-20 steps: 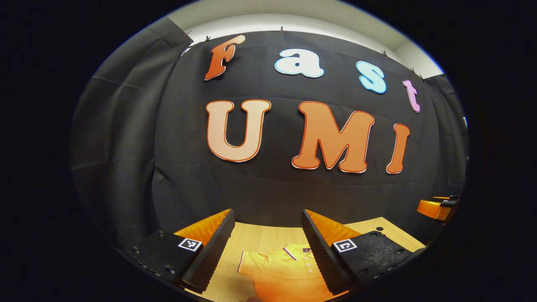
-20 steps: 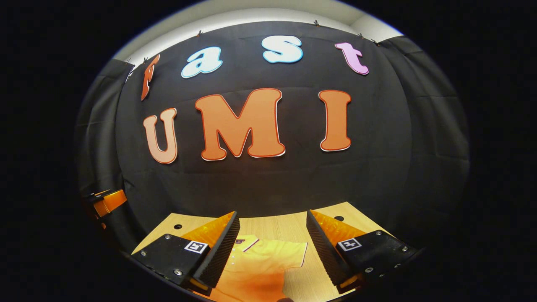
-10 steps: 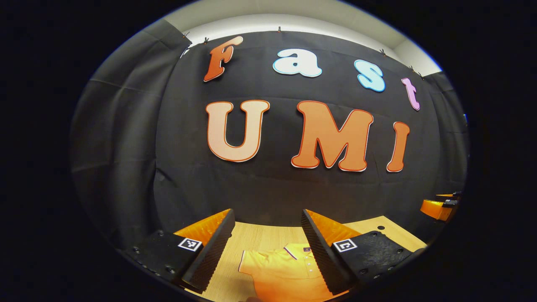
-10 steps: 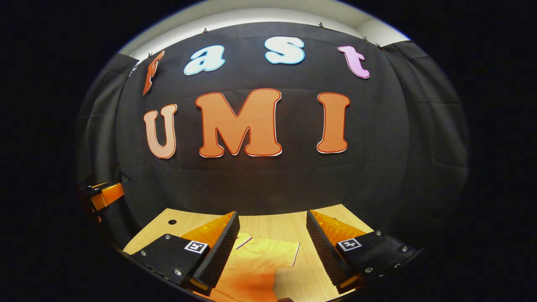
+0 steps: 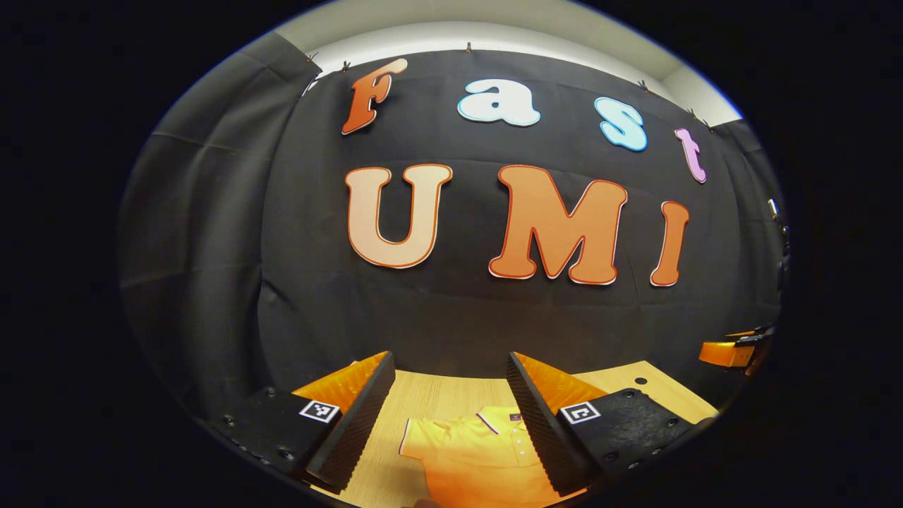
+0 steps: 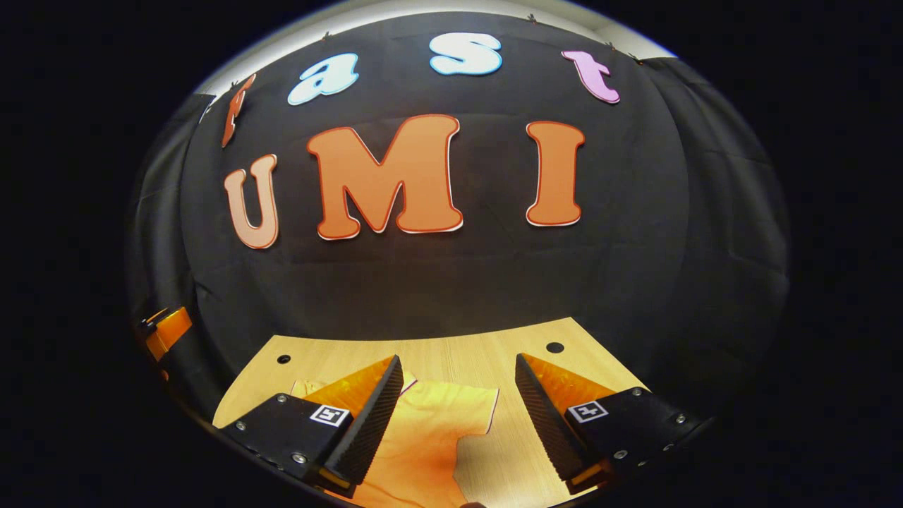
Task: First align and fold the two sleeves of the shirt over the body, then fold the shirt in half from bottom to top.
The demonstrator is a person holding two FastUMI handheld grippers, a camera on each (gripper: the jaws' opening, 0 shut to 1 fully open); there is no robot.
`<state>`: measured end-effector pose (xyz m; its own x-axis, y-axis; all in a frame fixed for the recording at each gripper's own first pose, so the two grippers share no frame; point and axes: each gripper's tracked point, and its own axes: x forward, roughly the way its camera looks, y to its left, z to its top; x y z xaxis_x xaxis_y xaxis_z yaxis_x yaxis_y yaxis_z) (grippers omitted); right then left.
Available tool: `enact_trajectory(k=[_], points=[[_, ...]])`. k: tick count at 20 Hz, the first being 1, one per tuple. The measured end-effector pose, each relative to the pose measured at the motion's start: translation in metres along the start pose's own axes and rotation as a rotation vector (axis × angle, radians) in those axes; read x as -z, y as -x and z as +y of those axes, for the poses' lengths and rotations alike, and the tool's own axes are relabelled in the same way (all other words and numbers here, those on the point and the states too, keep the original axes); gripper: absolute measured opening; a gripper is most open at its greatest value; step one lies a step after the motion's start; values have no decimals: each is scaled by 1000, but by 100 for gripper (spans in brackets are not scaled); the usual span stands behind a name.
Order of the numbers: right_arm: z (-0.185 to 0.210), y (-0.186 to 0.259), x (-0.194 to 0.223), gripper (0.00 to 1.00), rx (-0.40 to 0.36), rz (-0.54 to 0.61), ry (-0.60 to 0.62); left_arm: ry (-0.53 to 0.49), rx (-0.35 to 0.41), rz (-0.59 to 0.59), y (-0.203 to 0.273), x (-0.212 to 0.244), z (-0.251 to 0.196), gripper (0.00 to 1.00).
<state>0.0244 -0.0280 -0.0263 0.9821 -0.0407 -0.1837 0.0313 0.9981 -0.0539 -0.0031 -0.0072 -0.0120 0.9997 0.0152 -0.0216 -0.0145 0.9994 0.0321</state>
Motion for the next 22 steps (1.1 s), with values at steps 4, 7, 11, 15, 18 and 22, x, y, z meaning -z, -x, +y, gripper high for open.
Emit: enact_trajectory(k=[4,7,11,15,18,22], points=[[-13,-39,13,97,23,140,14,-4,-8,11,-5,5,7,98],[-18,-68,22,97,29,226,39,-7,-27,19,-8,7,17,97],[-26,-112,49,97,37,381,27,-15,-57,36,-16,13,31,98],[-34,-150,91,97,41,547,13,-17,-94,67,-25,27,46,98],[-52,-178,129,98,77,662,43,-26,-121,94,-29,36,52,98],[-58,-199,184,98,96,814,39,-30,-166,126,-34,49,71,95]])
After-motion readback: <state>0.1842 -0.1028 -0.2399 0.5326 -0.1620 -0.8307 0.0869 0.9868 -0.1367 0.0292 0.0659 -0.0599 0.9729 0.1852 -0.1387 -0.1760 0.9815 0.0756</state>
